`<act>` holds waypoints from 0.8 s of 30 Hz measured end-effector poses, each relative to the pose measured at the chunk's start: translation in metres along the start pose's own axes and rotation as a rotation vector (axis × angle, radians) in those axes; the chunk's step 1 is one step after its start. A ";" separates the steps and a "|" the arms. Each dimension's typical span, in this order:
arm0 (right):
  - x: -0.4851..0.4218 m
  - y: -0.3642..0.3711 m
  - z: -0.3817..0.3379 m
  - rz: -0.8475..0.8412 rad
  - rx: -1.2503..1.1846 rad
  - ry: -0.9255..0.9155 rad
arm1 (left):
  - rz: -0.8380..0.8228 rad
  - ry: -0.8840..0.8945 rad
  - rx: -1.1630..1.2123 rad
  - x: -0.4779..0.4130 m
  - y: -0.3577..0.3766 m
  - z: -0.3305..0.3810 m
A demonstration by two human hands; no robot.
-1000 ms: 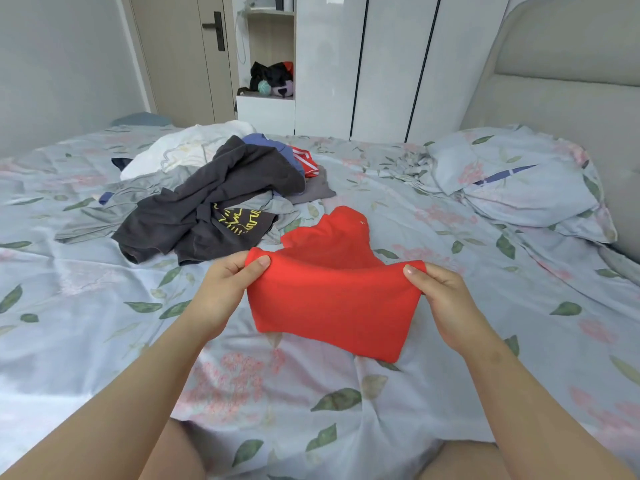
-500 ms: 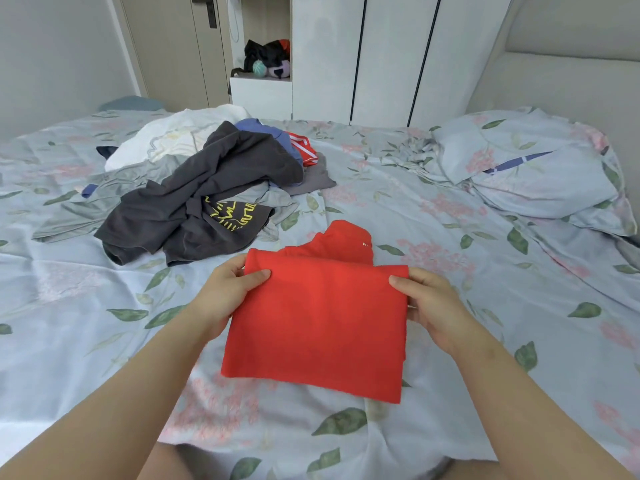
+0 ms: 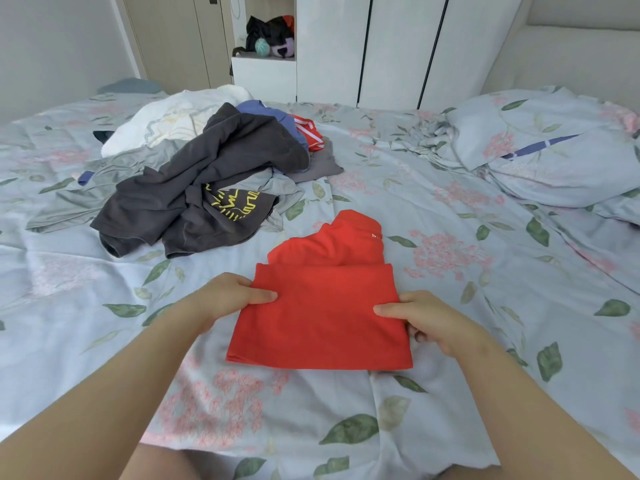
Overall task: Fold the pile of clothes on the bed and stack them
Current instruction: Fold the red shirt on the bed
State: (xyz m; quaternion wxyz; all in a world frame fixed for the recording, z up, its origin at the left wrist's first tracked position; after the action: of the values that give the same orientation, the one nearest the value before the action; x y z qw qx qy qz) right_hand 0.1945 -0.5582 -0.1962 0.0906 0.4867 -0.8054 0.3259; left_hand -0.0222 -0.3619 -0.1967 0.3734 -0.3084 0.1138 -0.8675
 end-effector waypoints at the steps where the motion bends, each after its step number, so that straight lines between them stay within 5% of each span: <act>1: 0.002 -0.002 0.000 -0.043 0.059 0.018 | -0.053 -0.008 -0.075 0.002 -0.001 0.005; 4: 0.010 -0.005 -0.004 -0.148 0.152 0.048 | -0.213 -0.056 -0.282 0.007 -0.006 0.014; 8: 0.010 -0.004 -0.004 -0.200 0.093 0.030 | -0.291 -0.068 -0.189 0.006 -0.007 0.021; 15: -0.014 0.005 -0.009 0.104 -0.153 -0.060 | 0.002 0.008 0.145 -0.015 0.004 0.012; 18: -0.014 0.002 -0.015 0.022 -0.215 -0.020 | 0.065 0.068 0.270 -0.017 -0.003 0.018; 24: -0.031 -0.024 -0.069 -0.080 -1.173 -0.016 | -0.190 0.020 0.858 -0.046 -0.013 0.068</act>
State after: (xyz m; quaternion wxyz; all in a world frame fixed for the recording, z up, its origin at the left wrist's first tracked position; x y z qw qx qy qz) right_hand 0.2190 -0.5011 -0.1467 0.3508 0.3877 -0.8328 -0.1817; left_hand 0.0373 -0.3174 -0.1588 0.3850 -0.1263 -0.2821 -0.8696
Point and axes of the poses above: each hand's wrist, its own x-axis away from the middle knuckle, its own y-axis out of the palm, z = x × y, the point moved 5 cm from there along -x, towards the middle knuckle, and after that the axes turned 3 degrees about x, right-handed, at the moved point
